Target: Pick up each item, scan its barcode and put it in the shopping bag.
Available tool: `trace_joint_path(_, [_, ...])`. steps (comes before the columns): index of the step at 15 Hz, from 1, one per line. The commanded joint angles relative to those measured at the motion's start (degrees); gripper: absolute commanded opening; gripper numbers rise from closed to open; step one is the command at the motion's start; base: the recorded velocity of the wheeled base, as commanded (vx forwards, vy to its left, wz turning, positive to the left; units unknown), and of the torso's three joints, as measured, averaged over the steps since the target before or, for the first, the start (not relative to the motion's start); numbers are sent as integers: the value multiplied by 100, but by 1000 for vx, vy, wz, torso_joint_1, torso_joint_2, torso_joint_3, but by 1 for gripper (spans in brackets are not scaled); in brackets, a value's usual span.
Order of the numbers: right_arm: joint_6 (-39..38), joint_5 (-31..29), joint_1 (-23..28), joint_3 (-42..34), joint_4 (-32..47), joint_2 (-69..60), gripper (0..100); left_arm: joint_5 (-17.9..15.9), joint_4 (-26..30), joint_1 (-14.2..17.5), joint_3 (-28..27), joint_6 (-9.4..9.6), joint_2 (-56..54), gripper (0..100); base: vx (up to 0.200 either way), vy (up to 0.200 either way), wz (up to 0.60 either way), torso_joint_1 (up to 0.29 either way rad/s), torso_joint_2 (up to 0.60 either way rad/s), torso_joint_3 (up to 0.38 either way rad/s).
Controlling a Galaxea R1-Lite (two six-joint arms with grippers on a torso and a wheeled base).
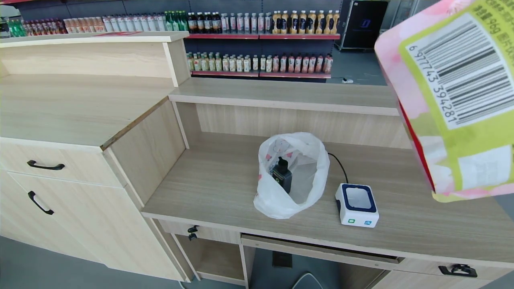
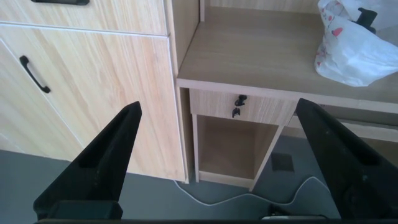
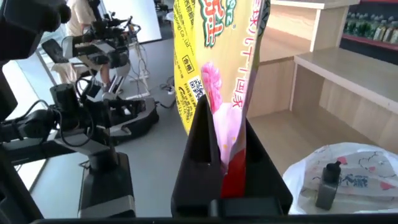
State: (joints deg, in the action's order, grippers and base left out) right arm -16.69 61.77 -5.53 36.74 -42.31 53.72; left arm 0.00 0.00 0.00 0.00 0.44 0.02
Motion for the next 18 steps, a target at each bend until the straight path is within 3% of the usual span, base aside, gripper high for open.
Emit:
trace_joint_path(1, [342, 11, -18, -255, 311, -371, 0, 0, 0, 0, 0, 0, -2, 100, 0, 0, 0, 0, 0, 0])
trace_joint_path(3, [1282, -7, -18, -194, 1586, -565, 0, 0, 0, 0, 0, 0, -2, 100, 0, 0, 0, 0, 0, 0])
trace_joint_path(5, [1660, 2, -35, -176, 2096, -644, 0, 0, 0, 0, 0, 0, -2, 100, 0, 0, 0, 0, 0, 0])
trace_joint_path(18, [1194, -25, -290, 70, 2289, -363, 0, 0, 0, 0, 0, 0, -2, 100, 0, 0, 0, 0, 0, 0])
